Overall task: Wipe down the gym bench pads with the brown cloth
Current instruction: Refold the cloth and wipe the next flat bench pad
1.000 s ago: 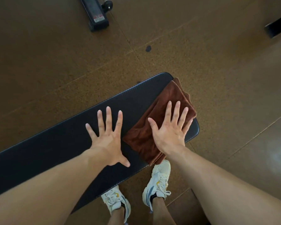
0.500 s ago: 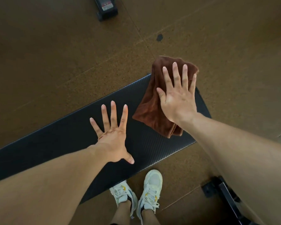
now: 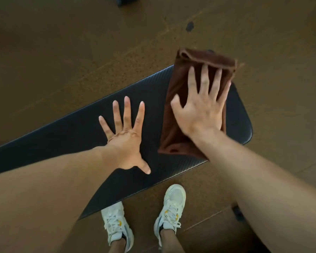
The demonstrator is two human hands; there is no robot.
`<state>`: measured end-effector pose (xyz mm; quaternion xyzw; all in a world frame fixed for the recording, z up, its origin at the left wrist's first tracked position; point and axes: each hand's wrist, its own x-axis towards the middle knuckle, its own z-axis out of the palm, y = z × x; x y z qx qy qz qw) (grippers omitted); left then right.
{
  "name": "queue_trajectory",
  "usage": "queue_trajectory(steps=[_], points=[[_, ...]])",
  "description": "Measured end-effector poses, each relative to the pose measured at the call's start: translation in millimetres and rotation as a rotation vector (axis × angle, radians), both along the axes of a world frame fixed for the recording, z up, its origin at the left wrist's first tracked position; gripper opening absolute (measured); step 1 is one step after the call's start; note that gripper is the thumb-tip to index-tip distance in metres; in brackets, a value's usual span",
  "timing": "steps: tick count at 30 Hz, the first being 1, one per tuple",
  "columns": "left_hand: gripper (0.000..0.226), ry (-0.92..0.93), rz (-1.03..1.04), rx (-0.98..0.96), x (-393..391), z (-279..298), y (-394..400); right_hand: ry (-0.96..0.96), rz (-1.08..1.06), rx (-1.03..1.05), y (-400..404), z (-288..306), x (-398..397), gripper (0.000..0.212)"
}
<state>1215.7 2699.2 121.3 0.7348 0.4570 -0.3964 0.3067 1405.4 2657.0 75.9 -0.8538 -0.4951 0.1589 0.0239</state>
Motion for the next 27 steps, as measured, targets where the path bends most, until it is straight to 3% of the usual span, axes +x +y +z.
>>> queue_trajectory(steps=[7, 9, 12, 14, 16, 18, 22, 27], points=[[0.177, -0.093, -0.001, 0.055, -7, -8, -2, -0.129, 0.314, 0.050, 22, -1, 46, 0.075], [0.176, -0.142, 0.001, 0.066, -12, -11, -4, -0.111, 0.202, 0.051, 13, 1, 50, 0.067], [0.175, -0.255, -0.006, 0.109, -21, -17, -5, -0.083, -0.217, 0.038, 4, 0, 27, 0.064], [0.156, -0.438, 0.082, 0.146, -34, -19, -10, -0.110, -0.421, 0.036, -1, -1, -1, 0.065], [0.111, -0.706, 0.324, 0.202, -58, -17, -17, -0.135, -0.479, 0.027, -5, 0, -31, 0.066], [0.085, -0.896, 0.542, 0.279, -98, -13, -33, -0.120, -0.471, 0.030, -5, 0, -68, 0.066], [0.069, -0.912, 0.668, 0.502, -199, -9, -77, -0.144, -0.222, 0.005, 5, 0, -168, 0.065], [0.071, -0.729, 0.752, 0.611, -263, 5, -69, -0.040, 0.347, 0.103, 19, 3, -305, 0.062]])
